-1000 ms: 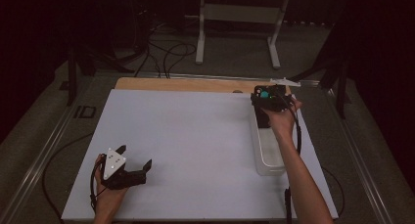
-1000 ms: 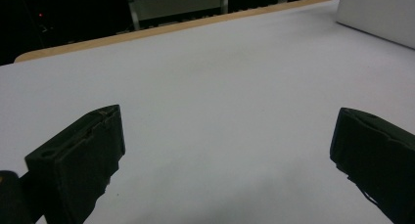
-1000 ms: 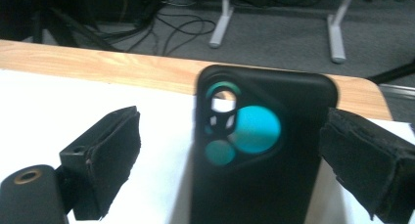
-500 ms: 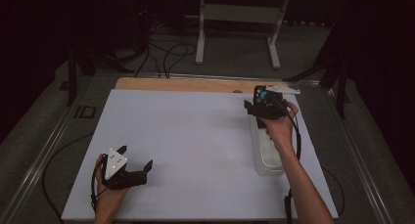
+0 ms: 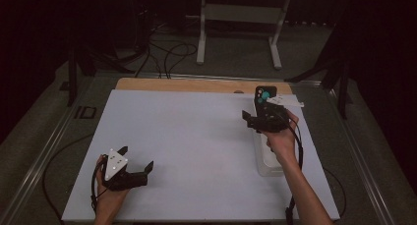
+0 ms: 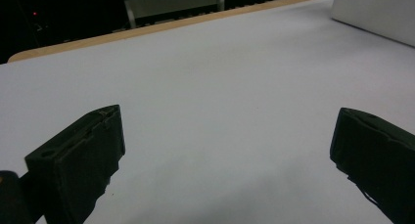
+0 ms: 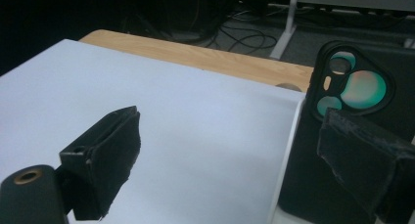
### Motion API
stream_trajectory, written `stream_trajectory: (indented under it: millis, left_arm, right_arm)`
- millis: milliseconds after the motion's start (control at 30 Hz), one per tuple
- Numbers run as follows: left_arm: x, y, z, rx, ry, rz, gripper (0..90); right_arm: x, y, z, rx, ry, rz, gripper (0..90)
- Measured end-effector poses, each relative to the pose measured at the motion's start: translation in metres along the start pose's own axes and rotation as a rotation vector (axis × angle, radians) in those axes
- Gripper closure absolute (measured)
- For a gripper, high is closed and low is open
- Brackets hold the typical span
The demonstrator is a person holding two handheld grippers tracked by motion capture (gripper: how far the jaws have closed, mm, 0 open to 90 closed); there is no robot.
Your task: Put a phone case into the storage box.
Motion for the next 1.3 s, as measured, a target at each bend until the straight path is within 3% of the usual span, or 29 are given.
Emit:
stream_trajectory:
  millis: [333, 933, 1300]
  left_arm:
    - [0.001, 0.002, -0.003, 0.006, -0.034, 0.003, 0.5]
    - [0.013, 0.011, -0.002, 0.022, -0.086, -0.003, 0.5]
    - [0.018, 0.017, -0.002, 0.019, -0.084, -0.023, 0.4]
  right_arm:
    - [0.012, -0.005, 0.007, -0.007, 0.020, -0.013, 8.9]
    - [0.046, -0.041, 0.023, -0.010, 0.075, -0.088, 8.9]
    - [0.064, -0.069, 0.026, 0.015, 0.092, -0.142, 9.1]
Point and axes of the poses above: each handheld gripper's, and its own axes: x roughly backward along the jaws, y roughly out of its top, z roughly to its left, the point moved 5 cm from there along -x, roughly forward along the jaws, and after that the axes turned 4 degrees about -y, right-handed, at the moved point
